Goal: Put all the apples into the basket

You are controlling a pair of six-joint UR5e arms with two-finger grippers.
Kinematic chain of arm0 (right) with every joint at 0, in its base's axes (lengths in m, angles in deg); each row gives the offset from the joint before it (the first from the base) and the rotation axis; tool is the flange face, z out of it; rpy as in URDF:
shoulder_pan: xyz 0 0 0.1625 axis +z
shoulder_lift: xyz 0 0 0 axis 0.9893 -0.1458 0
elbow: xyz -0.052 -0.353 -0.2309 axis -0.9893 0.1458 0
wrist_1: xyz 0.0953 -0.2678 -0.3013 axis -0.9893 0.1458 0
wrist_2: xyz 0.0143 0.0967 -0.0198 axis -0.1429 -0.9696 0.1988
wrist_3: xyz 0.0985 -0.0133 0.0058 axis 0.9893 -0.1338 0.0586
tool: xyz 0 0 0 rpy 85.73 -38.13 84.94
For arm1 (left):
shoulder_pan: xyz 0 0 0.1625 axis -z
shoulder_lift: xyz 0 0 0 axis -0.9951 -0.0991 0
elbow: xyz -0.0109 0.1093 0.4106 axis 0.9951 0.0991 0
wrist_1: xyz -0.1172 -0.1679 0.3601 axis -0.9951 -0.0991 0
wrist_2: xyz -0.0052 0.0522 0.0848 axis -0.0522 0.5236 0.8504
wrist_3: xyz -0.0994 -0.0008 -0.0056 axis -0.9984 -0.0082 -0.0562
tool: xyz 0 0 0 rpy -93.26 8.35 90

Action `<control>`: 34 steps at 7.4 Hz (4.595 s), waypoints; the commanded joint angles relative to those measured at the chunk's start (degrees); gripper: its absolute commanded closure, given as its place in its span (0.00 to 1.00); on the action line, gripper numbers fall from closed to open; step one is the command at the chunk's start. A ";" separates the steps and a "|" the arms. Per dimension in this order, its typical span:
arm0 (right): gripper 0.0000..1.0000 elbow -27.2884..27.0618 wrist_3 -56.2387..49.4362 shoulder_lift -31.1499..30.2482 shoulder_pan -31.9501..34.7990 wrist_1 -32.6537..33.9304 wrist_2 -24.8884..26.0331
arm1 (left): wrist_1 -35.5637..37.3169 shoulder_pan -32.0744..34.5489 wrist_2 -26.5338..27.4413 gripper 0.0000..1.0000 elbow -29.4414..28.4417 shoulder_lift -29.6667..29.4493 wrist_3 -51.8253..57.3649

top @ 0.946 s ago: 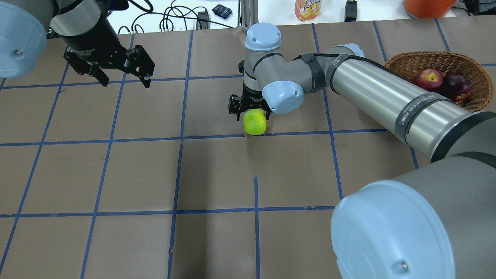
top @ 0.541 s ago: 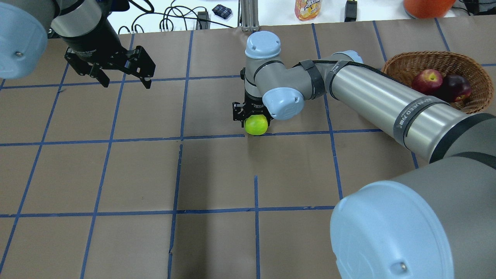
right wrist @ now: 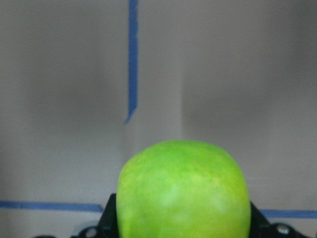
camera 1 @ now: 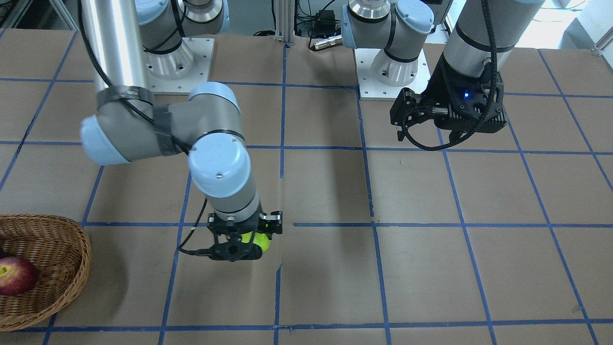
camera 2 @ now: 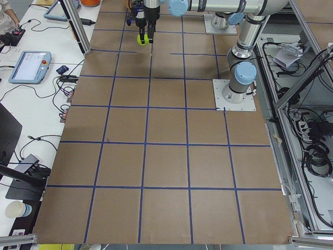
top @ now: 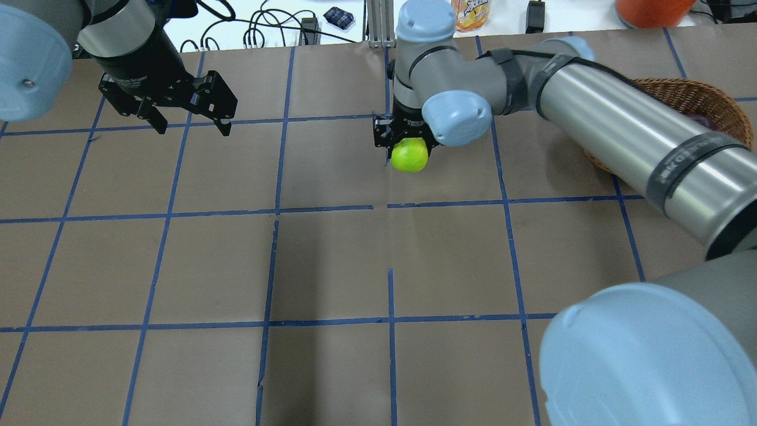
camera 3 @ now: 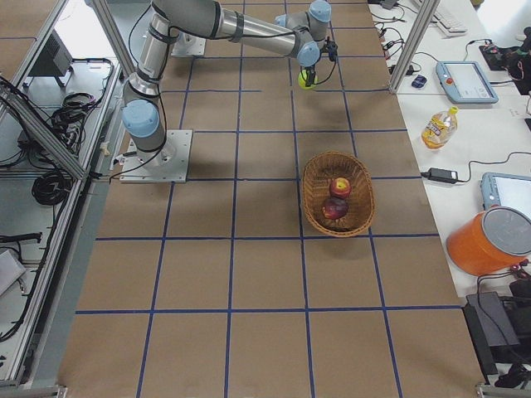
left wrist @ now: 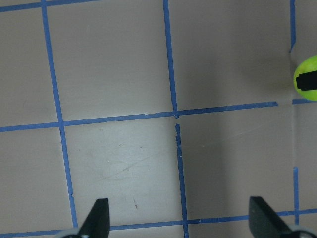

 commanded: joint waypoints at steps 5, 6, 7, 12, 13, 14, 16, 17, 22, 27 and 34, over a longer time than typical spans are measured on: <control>1.00 0.99 -25.81 -2.39 -32.35 -7.91 4.63 | -0.02 0.35 -1.05 0.00 -0.22 -0.33 -0.35; 1.00 0.99 -25.82 -0.72 -32.64 -7.64 4.80 | -0.02 1.22 -1.14 0.00 -0.40 -0.33 -0.61; 1.00 0.99 -25.73 1.39 -32.73 -4.60 6.19 | 0.07 1.67 -0.88 0.00 -0.05 -0.50 -1.40; 0.00 1.34 -25.82 2.47 -34.66 -2.89 7.00 | 0.07 1.67 -1.14 0.00 -0.05 -0.51 -1.58; 0.00 1.34 -25.73 0.64 -34.57 -3.68 6.91 | 0.07 1.67 -1.06 0.00 -0.05 -0.50 -1.58; 0.00 1.86 -25.73 -3.39 -33.88 -9.17 6.74 | 0.07 1.67 -1.06 0.00 -0.05 -0.59 -1.58; 0.00 1.34 -23.12 -13.48 -32.65 -21.73 6.56 | 0.16 1.67 -1.06 0.00 -0.05 -0.51 -1.58; 0.00 1.17 -19.35 -17.71 -30.20 -26.66 6.56 | 0.16 1.67 -1.14 0.00 -0.05 -0.59 -1.58; 0.00 -4.35 -18.79 -33.12 -21.13 -37.08 4.30 | 0.42 1.50 -0.97 0.00 -0.22 -1.03 -1.49; 0.00 -7.17 -16.50 -33.92 -15.87 -37.09 3.57 | 0.33 1.58 -1.23 0.00 0.22 -0.59 -1.58; 0.00 -11.31 -13.95 -34.10 -13.04 -29.71 3.83 | 0.42 1.58 -1.50 0.00 -0.05 -1.12 -1.58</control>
